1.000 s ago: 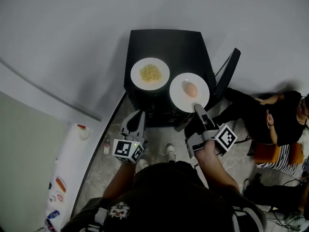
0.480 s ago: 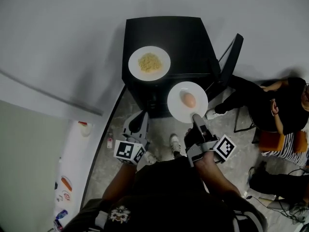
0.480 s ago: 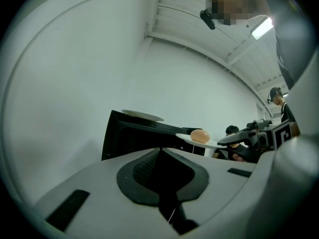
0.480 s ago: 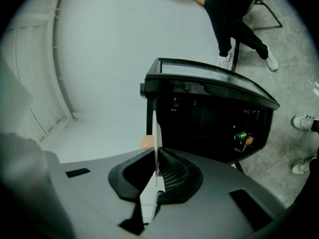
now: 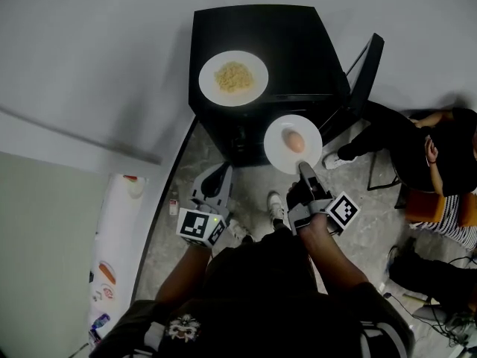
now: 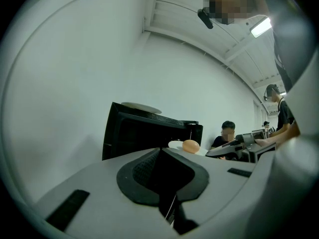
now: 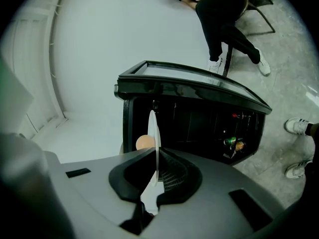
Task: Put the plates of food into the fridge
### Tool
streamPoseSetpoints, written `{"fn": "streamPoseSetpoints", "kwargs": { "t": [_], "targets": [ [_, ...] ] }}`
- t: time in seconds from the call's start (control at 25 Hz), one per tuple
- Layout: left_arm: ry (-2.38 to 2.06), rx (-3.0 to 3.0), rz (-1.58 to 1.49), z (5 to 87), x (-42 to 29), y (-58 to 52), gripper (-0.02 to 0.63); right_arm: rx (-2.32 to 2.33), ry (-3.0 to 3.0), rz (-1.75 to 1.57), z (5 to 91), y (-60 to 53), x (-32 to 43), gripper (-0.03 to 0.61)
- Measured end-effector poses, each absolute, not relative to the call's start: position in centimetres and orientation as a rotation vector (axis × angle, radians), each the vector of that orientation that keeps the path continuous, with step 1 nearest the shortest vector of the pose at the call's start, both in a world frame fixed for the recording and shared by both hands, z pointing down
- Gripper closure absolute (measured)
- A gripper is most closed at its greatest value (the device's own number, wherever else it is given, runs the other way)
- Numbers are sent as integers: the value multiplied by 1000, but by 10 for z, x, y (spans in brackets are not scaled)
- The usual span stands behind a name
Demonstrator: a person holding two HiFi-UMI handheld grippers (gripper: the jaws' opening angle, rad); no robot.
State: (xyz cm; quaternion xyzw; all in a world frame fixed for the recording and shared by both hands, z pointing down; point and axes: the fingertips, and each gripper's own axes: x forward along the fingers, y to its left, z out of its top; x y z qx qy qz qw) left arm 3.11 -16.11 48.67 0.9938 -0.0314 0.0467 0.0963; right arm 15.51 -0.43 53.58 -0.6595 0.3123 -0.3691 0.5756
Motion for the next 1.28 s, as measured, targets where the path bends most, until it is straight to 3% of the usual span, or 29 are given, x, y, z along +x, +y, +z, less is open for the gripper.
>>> {"fn": "streamPoseSetpoints", "kwargs": {
  "t": [1.28],
  "targets": [
    [-162,2926,199,506,47,-169,588,-1579,559,-823,604,-73,260,548]
  ]
}}
